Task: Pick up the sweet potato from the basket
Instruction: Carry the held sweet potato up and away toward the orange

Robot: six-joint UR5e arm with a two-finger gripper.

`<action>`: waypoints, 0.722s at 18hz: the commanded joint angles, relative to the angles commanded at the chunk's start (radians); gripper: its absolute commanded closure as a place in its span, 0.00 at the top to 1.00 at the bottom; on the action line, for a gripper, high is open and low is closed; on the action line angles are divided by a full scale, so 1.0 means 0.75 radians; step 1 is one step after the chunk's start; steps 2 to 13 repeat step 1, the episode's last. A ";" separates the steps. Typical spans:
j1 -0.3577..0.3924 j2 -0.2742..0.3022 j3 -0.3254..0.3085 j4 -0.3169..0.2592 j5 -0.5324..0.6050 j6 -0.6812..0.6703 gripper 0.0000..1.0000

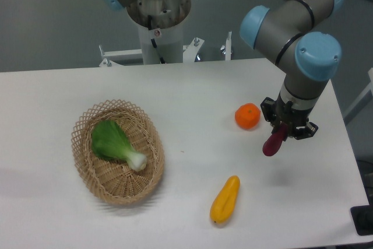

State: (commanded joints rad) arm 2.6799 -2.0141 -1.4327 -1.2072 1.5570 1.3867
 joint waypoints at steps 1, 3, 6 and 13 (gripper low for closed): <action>0.000 0.000 0.000 0.000 0.000 0.000 0.12; 0.000 0.000 0.000 0.000 0.000 0.000 0.12; 0.000 0.000 0.000 0.000 0.000 0.000 0.12; 0.000 0.000 0.000 0.000 0.000 0.000 0.12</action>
